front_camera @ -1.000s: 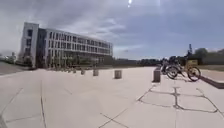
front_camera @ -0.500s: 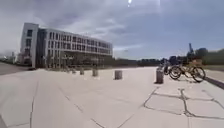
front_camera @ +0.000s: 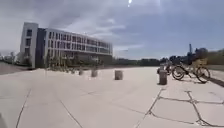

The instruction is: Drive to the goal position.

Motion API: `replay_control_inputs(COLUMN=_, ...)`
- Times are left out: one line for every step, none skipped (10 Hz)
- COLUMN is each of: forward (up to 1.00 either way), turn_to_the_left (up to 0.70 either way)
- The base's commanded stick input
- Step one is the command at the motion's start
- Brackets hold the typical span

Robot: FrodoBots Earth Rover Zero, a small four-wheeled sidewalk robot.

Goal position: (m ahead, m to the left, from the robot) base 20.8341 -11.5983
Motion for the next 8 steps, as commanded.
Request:
replay_control_inputs(forward=0.50, turn_to_the_left=0.00)
replay_control_inputs(forward=0.50, turn_to_the_left=0.00)
replay_control_inputs(forward=0.50, turn_to_the_left=-0.20)
replay_control_inputs(forward=0.50, turn_to_the_left=-0.32)
replay_control_inputs(forward=0.50, turn_to_the_left=-0.34)
replay_control_inputs(forward=0.50, turn_to_the_left=-0.34)
replay_control_inputs(forward=0.50, turn_to_the_left=-0.34)
replay_control_inputs(forward=0.50, turn_to_the_left=-0.34)
